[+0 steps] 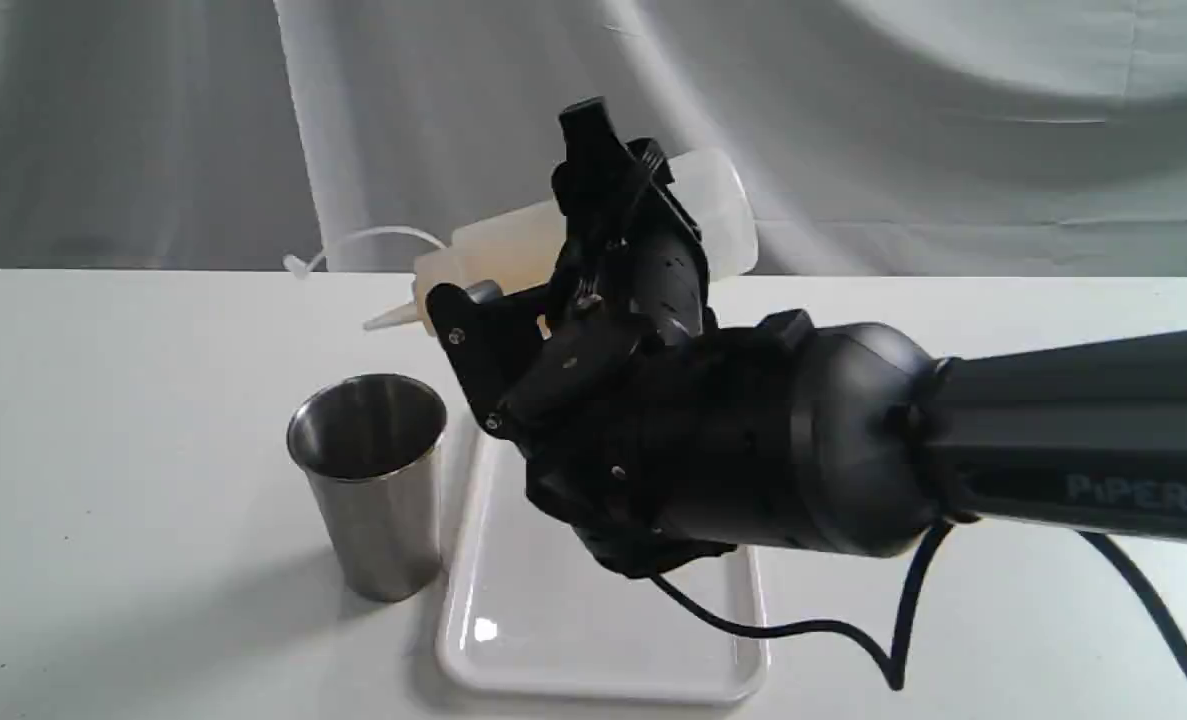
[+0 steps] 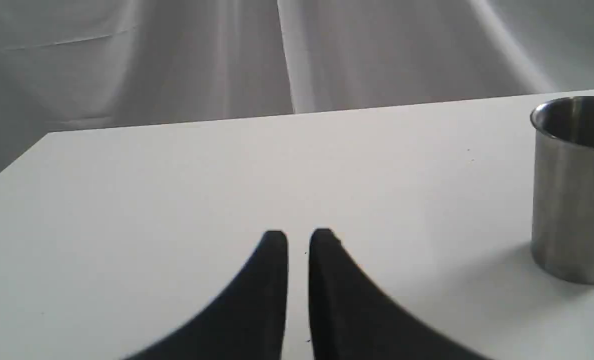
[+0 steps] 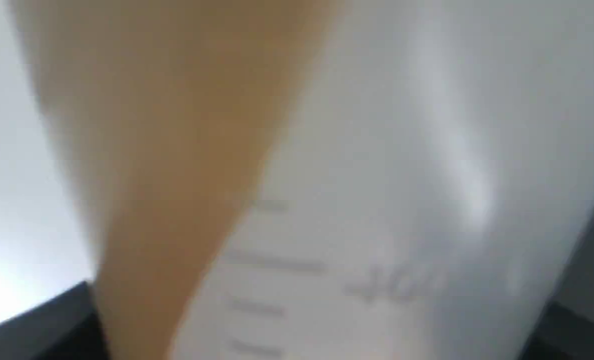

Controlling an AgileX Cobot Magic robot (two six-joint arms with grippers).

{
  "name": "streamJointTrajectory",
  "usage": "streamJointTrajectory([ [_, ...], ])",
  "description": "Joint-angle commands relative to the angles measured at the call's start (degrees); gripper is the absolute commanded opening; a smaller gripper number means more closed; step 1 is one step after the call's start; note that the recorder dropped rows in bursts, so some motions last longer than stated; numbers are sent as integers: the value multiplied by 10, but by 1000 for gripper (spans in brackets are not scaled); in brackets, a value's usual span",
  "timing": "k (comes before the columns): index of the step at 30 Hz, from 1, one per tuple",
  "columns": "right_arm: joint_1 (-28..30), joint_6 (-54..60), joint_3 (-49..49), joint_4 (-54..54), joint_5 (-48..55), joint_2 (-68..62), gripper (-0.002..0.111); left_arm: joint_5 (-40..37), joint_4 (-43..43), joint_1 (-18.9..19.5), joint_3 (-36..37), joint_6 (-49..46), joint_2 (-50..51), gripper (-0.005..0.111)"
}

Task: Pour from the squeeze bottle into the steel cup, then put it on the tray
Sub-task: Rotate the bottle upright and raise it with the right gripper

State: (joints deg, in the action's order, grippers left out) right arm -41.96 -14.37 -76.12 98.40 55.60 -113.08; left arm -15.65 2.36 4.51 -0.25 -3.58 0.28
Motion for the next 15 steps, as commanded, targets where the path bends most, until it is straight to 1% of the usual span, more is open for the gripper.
streamJointTrajectory([
  [1, 0, -99, -6, 15, 13, 7, 0, 4, 1, -1, 3, 1, -3, 8],
  [5, 0, -177, -6, 14, 5, 8, 0, 4, 1, -1, 3, 1, -3, 8],
  [8, 0, -265, -6, 0, -1, 14, 0, 4, 1, -1, 3, 1, -3, 8],
  [15, 0, -553, -6, -14, -38, 55, 0, 4, 1, -1, 3, 1, -3, 8],
])
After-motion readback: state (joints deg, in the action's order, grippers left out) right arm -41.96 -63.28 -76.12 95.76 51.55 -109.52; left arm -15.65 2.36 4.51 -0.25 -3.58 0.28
